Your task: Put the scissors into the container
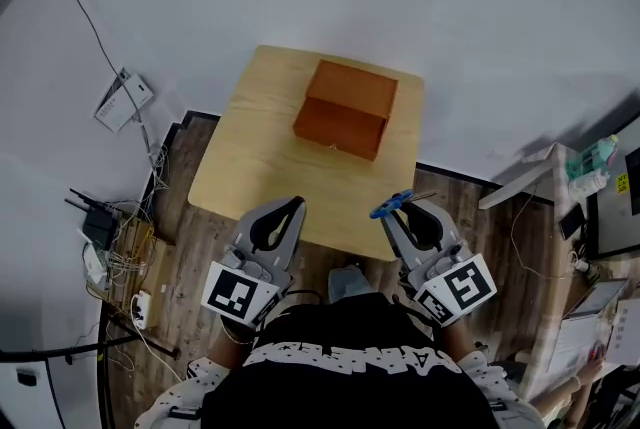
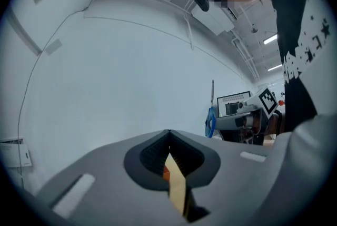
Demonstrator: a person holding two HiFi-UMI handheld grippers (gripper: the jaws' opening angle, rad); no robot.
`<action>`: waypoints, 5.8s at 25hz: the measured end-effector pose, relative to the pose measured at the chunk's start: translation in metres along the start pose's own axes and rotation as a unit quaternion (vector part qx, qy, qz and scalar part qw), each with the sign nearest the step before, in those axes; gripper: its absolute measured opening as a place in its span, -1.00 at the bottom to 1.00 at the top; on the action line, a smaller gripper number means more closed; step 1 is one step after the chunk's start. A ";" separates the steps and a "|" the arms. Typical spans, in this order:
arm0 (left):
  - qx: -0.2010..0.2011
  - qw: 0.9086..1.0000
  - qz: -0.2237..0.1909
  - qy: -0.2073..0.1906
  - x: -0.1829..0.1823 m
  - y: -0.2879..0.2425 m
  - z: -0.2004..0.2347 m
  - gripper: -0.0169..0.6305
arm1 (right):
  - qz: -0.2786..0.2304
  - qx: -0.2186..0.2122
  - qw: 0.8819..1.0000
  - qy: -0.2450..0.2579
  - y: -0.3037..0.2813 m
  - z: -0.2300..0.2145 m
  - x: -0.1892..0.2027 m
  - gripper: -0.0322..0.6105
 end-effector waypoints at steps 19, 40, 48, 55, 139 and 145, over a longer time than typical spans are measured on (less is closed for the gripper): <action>-0.093 0.995 -0.027 0.021 -0.001 -0.050 0.074 -0.94 | 0.031 -0.059 0.998 -0.017 -0.087 -0.072 0.018 -0.59; -0.044 0.999 -0.005 0.022 0.005 -0.069 0.183 -0.94 | 0.098 0.032 0.995 0.002 -0.188 -0.084 0.063 -0.59; -0.006 1.000 0.002 0.023 0.008 -0.087 0.204 -0.94 | 0.135 0.055 0.989 0.013 -0.209 -0.090 0.085 -0.59; 0.010 0.999 0.005 0.030 0.014 -0.097 0.223 -0.94 | 0.169 0.060 0.984 0.024 -0.225 -0.091 0.104 -0.59; -0.007 0.997 0.009 0.075 0.048 -0.075 0.296 -0.94 | 0.497 -0.033 0.820 0.282 -0.290 -0.099 0.246 -0.58; -0.005 0.997 0.008 0.074 0.047 -0.069 0.301 -0.94 | 0.506 -0.024 0.814 0.284 -0.291 -0.101 0.248 -0.58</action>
Point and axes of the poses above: the fingertips, and each gripper's own axes: y backward along the fingers, z to its left, x out of its underside, the point moved 2 cm from there along y, backward along the fingers, and after that the axes turned 15 degrees about x, right-handed, at the moved point
